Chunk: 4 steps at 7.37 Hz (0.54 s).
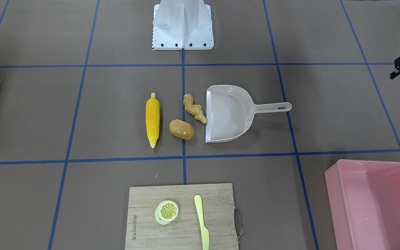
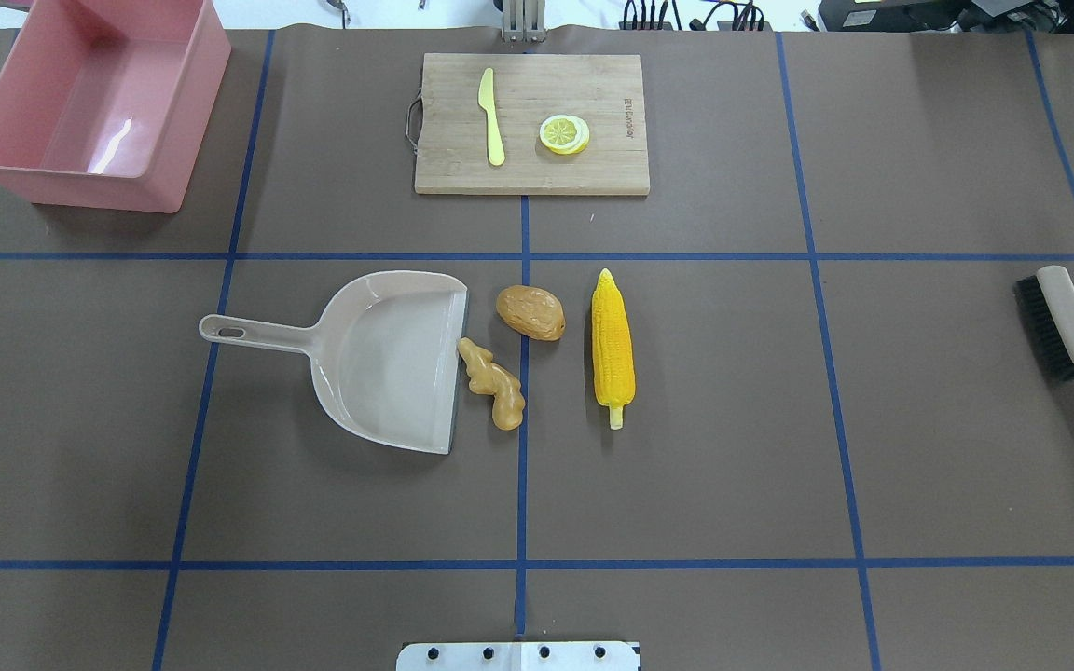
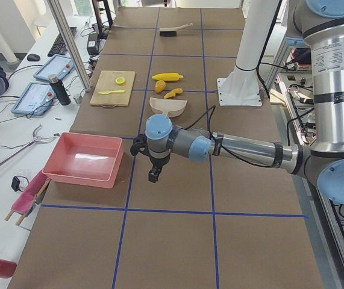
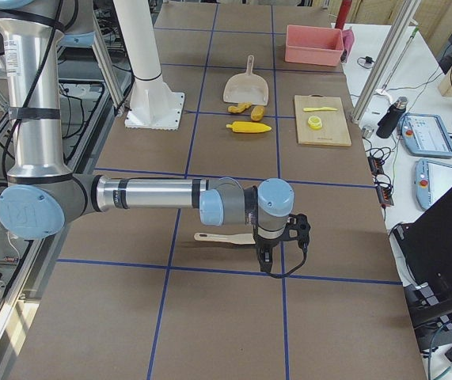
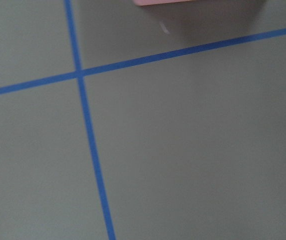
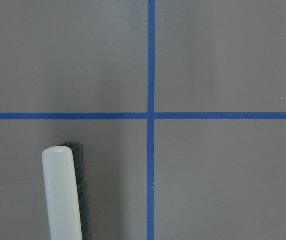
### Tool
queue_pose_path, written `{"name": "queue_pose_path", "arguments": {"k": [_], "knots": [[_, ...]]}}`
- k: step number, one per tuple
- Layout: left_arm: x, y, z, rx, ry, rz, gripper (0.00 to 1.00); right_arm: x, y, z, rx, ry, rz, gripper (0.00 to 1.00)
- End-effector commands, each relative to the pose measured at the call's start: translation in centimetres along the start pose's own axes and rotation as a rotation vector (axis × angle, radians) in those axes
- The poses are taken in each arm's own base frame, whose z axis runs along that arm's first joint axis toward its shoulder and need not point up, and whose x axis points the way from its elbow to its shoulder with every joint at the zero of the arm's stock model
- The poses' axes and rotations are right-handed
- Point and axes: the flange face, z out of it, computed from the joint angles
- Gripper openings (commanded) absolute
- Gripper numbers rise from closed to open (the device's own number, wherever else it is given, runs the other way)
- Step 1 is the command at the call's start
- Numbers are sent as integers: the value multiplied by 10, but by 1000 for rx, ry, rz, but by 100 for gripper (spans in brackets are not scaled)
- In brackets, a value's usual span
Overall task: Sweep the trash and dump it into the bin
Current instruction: 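Move the left gripper toward the white dustpan handle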
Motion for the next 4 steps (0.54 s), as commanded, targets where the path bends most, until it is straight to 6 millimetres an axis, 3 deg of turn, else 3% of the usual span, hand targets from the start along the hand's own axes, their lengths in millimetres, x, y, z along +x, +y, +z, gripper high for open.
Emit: {"name": "queue_pose_path", "arguments": {"k": [1, 3, 4], "knots": [[57, -38, -5, 31, 5, 249, 99, 3, -6, 5, -6, -10, 10, 100], [84, -51, -2, 56, -50, 520, 99, -36, -13, 7, -11, -18, -43, 100], [99, -63, 0, 56, -42, 574, 99, -76, -14, -2, 5, -36, -29, 100]]}}
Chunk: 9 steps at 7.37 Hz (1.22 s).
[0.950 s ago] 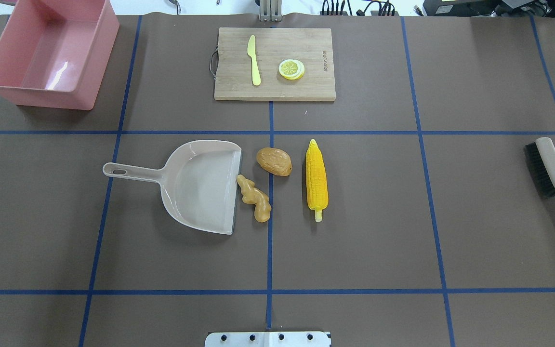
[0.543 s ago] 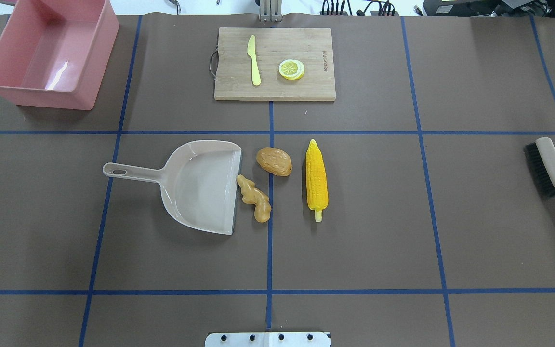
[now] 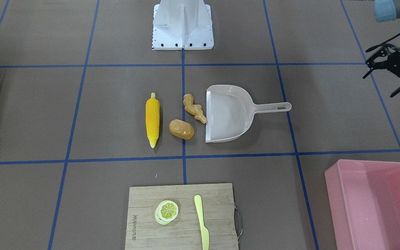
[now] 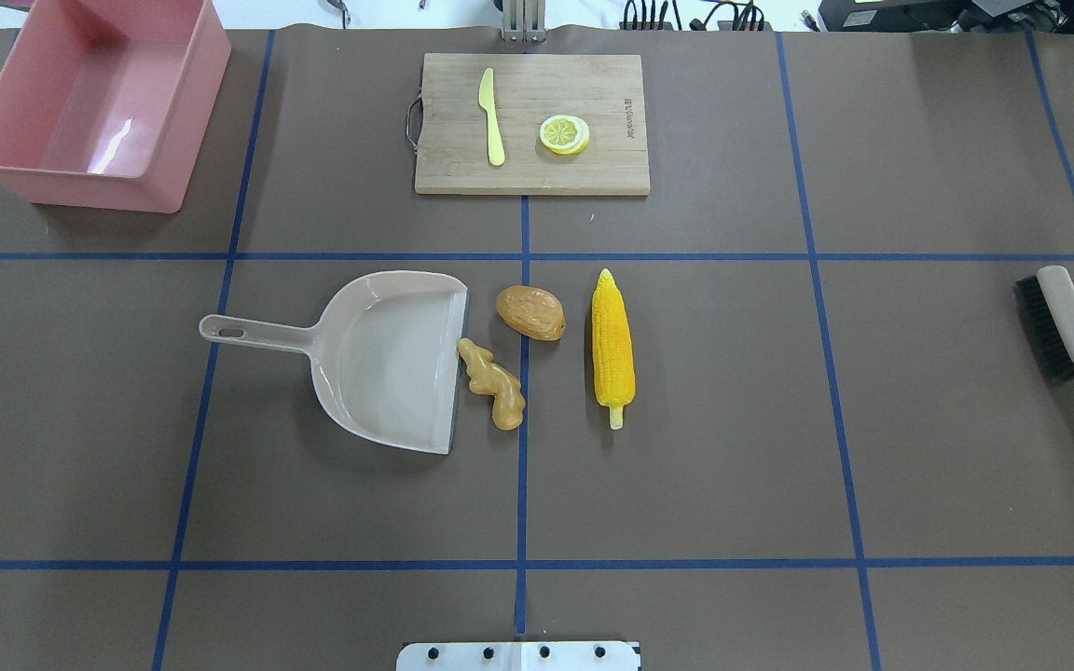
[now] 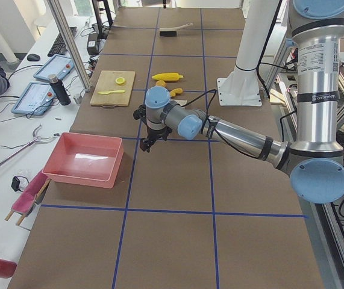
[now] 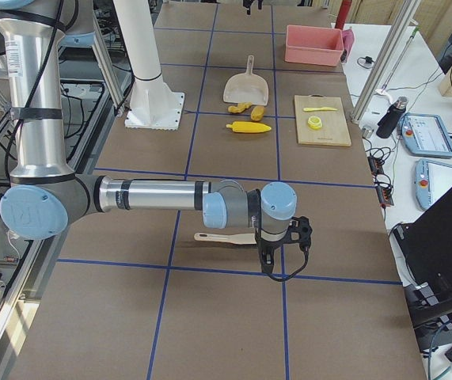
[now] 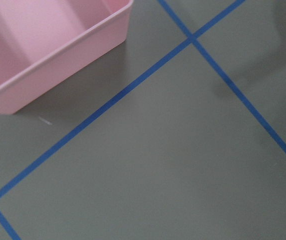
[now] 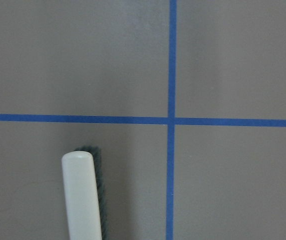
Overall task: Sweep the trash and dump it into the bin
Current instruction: 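Move the left gripper toward the white dustpan handle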
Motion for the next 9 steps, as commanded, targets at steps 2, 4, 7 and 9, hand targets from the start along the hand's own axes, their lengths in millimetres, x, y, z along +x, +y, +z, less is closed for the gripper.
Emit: {"name": "queue_pose_path", "arguments": {"k": [2, 4, 7, 9], "knots": [[62, -75, 37, 0, 77, 227, 98, -132, 7, -3, 5, -31, 105, 100], [77, -99, 34, 25, 68, 226, 98, -144, 62, 49, -50, -51, -3, 100], [88, -103, 31, 35, 50, 246, 98, -81, 160, 96, -100, -48, -43, 100], [94, -105, 46, 13, 69, 249, 98, -83, 179, 115, -127, 0, -80, 100]]}}
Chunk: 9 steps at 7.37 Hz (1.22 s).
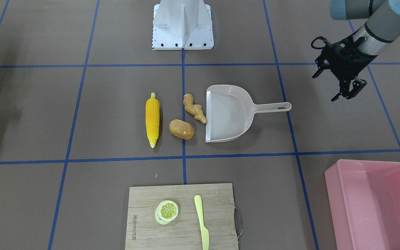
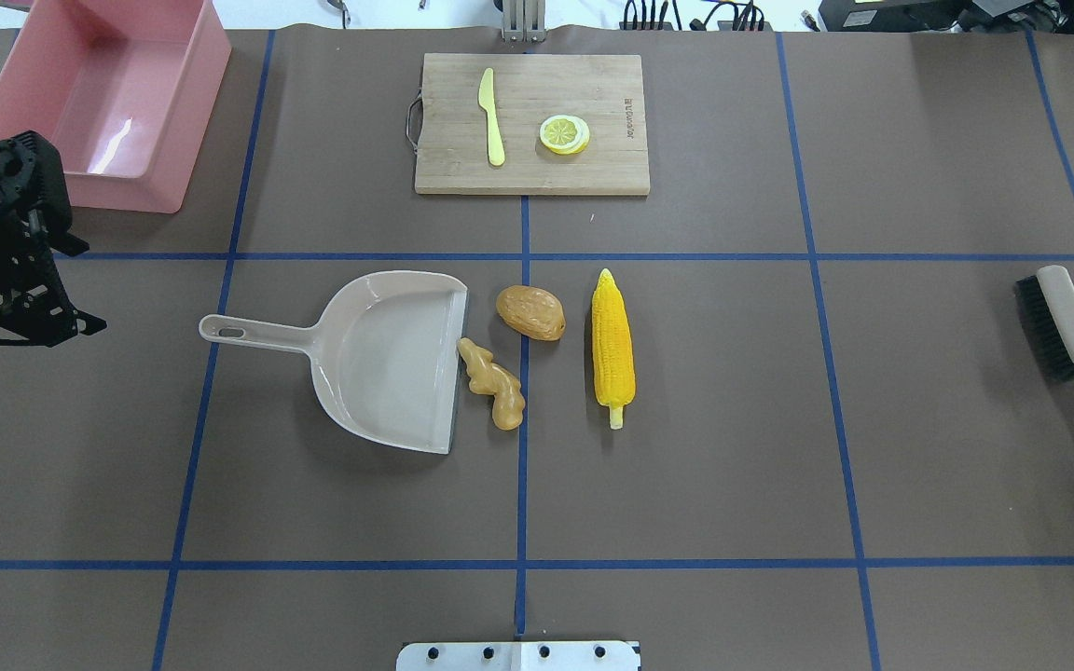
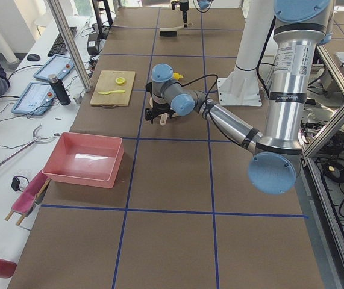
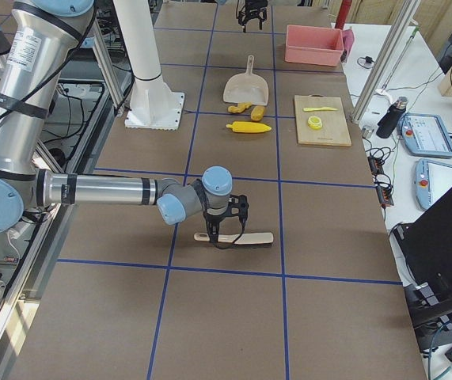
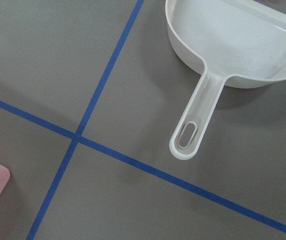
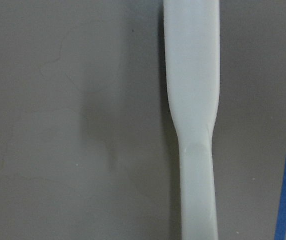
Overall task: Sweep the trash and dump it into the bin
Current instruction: 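Grasp the white dustpan handle with the left gripper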
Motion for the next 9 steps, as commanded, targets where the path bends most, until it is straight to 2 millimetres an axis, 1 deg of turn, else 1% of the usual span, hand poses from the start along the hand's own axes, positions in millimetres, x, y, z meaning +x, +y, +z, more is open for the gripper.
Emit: {"name": "queue_pose_path", "arguments": {"k": [1, 2, 3, 4, 5, 6, 7, 8, 9], "knots": [[5, -3, 9, -13, 3, 12, 98, -10, 14, 22, -28, 40, -39, 100], [4, -2, 8, -14, 0, 12, 98, -11, 18, 30, -37, 34, -64, 100], [5, -5, 12, -12, 1, 24, 97, -8, 19, 32, -41, 34, -60, 100], [8, -45, 6, 62, -10, 90, 96, 0, 20, 37, -47, 38, -49, 100], [34, -61, 37, 79, 19, 164, 96, 10, 23, 41, -44, 32, -47, 100], [35, -63, 56, 91, -6, 198, 95, 17, 28, 44, -50, 28, -42, 100], [42, -64, 82, 64, 24, 218, 93, 23, 29, 47, -55, 32, -37, 100], [43, -64, 84, 48, 22, 305, 94, 27, 29, 50, -56, 38, -33, 100], [45, -63, 80, 22, 14, 318, 95, 29, 27, 50, -52, 44, -30, 100]]}}
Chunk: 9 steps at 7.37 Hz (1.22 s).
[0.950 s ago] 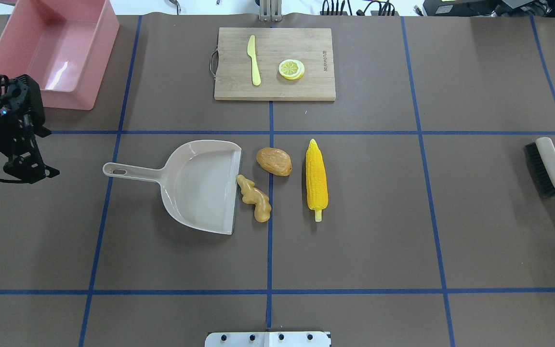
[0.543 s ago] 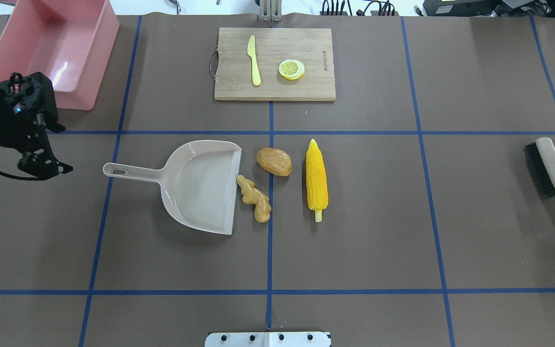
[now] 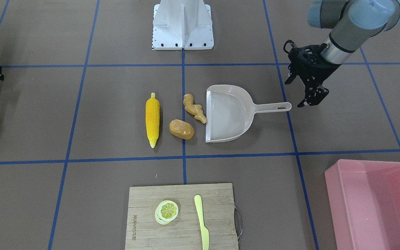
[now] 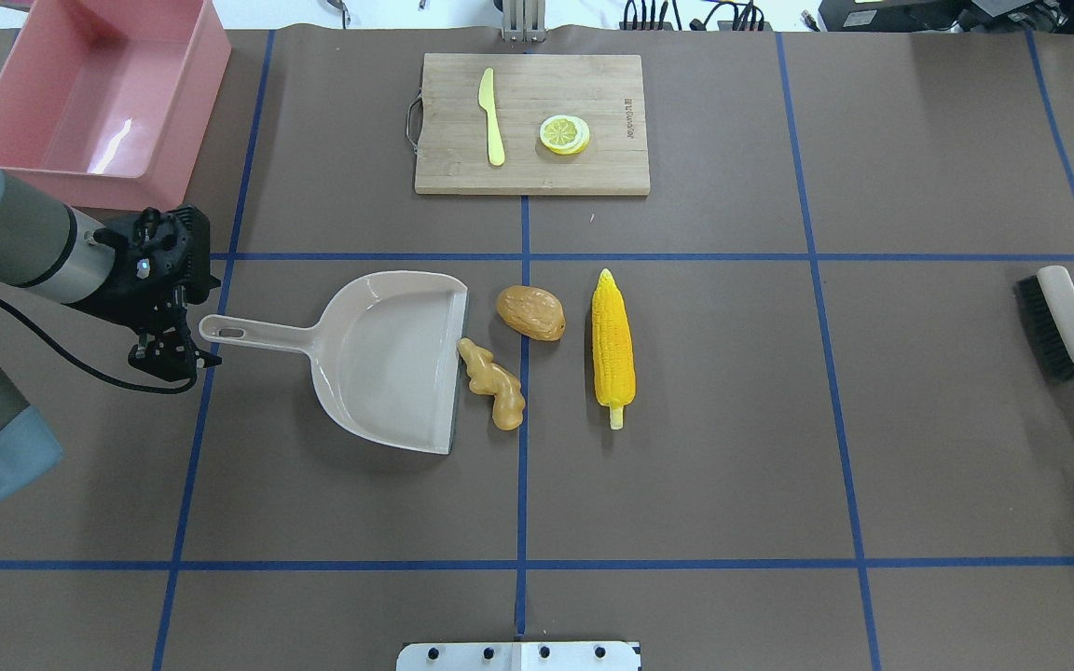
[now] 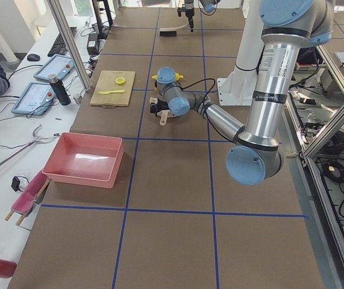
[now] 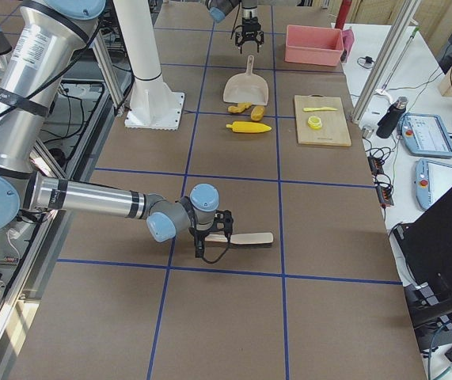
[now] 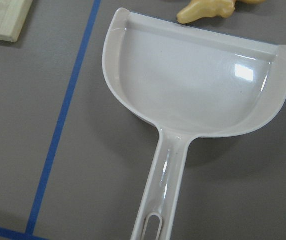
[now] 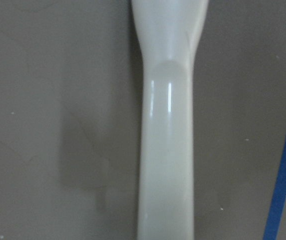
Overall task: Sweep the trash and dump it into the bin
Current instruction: 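Grasp the white dustpan handle with the left gripper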
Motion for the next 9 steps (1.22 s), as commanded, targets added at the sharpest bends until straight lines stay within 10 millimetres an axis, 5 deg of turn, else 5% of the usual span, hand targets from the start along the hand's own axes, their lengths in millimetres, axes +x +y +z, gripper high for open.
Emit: {"name": "queue_pose_path", "arguments": {"k": [1, 5, 9], "knots": [[3, -3, -2, -37, -35, 53, 97, 7, -2, 2, 11, 20, 5, 100], [14, -11, 11, -53, -48, 78, 96, 1, -26, -12, 86, 44, -2, 98], [5, -14, 28, -73, -41, 70, 97, 1, -35, -18, 108, 43, 11, 73]]}}
